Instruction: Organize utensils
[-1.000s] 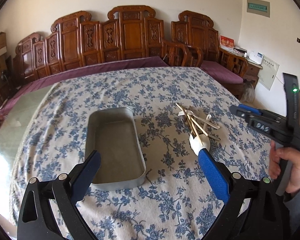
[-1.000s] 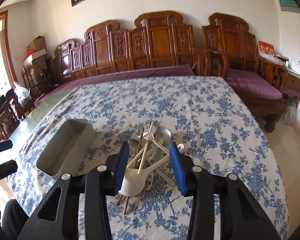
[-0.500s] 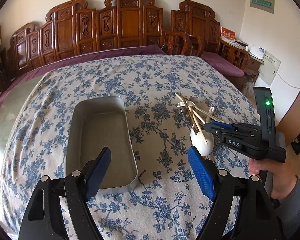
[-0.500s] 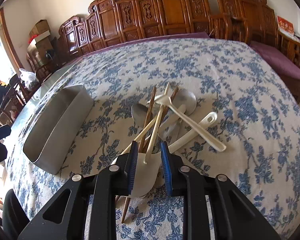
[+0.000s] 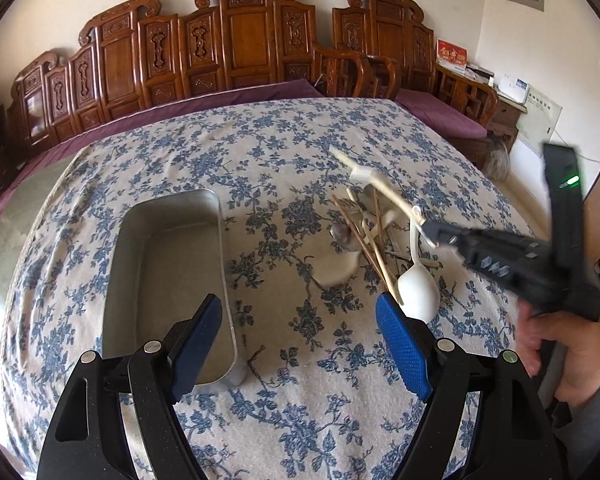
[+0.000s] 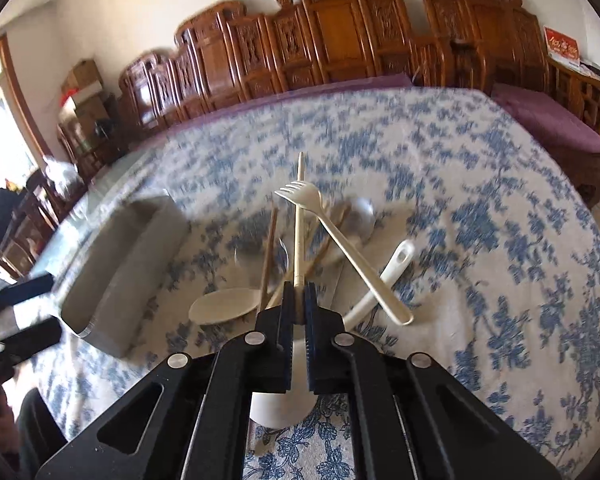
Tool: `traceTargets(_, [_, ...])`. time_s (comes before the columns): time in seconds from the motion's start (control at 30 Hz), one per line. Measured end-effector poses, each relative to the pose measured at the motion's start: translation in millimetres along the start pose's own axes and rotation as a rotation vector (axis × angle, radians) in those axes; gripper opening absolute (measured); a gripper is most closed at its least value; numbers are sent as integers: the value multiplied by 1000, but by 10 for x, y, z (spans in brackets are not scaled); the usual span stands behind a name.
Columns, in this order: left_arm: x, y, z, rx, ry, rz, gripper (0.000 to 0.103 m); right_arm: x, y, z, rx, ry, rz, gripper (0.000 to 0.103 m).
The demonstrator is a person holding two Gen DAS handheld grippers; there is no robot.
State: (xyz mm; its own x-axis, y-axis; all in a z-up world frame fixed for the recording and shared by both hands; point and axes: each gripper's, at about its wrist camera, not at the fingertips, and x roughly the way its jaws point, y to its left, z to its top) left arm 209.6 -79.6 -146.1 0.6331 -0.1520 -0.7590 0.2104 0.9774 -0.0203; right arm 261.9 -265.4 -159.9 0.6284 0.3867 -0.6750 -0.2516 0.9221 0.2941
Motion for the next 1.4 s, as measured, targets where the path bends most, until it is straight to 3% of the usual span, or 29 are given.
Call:
traceTargets(0.1, [81,-79,4,15,13,1,76,-139,-33,40,6,-45,38,6])
traceTargets(0.3, [303,-158,3,9,48,2,76,-184,-100,59,41,-48,106,6])
traceTargets(0.57, [530,-227,-11,11,76,15,76,-434,27,199,-11,-163,162,6])
traceTargets(0.7, [633,-251,8,4,85,11,75,-477,9,228,-7,-177,149,6])
traceTargets(0.87, [788,-295,69,-26,99,-19,69,-375,-149,187,7,-139,66,6])
traceTargets(1.03, [924,-411,31,-42,134,-89,57,-282,-384,134,53,-104,5,6])
traceTargets(1.23, [1067,-534,-38,-47,171,-131,37,-219,-399,94,50,-89,-9,6])
traceTargets(1.4, [1099,-549,-56,-61,191,-154,4,-198,-360,100,41,-84,-5,6])
